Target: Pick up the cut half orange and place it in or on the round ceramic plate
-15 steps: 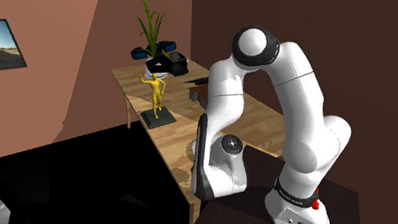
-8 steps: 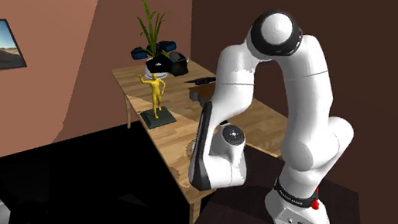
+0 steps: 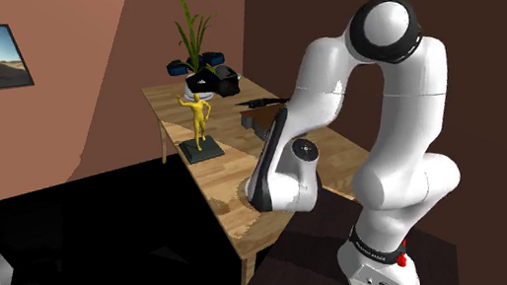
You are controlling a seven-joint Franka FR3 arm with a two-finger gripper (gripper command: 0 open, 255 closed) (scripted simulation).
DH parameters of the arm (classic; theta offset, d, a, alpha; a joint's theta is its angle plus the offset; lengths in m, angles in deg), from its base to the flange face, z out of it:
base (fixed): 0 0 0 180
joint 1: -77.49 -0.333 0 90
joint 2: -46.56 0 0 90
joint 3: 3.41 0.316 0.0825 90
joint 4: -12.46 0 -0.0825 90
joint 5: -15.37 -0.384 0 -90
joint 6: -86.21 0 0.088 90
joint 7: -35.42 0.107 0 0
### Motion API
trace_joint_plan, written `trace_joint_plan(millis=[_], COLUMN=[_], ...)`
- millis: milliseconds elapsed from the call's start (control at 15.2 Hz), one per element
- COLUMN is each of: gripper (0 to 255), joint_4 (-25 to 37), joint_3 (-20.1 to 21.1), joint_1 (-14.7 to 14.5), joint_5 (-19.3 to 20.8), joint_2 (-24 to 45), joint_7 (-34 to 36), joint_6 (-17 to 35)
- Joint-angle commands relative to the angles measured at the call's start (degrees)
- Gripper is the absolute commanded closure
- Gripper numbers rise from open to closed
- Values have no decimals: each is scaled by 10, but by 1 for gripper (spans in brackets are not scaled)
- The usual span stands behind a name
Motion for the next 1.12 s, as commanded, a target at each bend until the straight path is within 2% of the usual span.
trace_joint_plan(millis=[0,330,594,1056], gripper=[255,255,255,255], joint_4=[-4,1,28,52], joint_3=[-14,-49,-87,-131], joint_1=[44,149,220,198], joint_5=[43,147,223,253], joint_2=[-24,-77,-96,29], joint_7=[-14,-45,-78,-97], joint_6=[-30,-107,-163,-61])
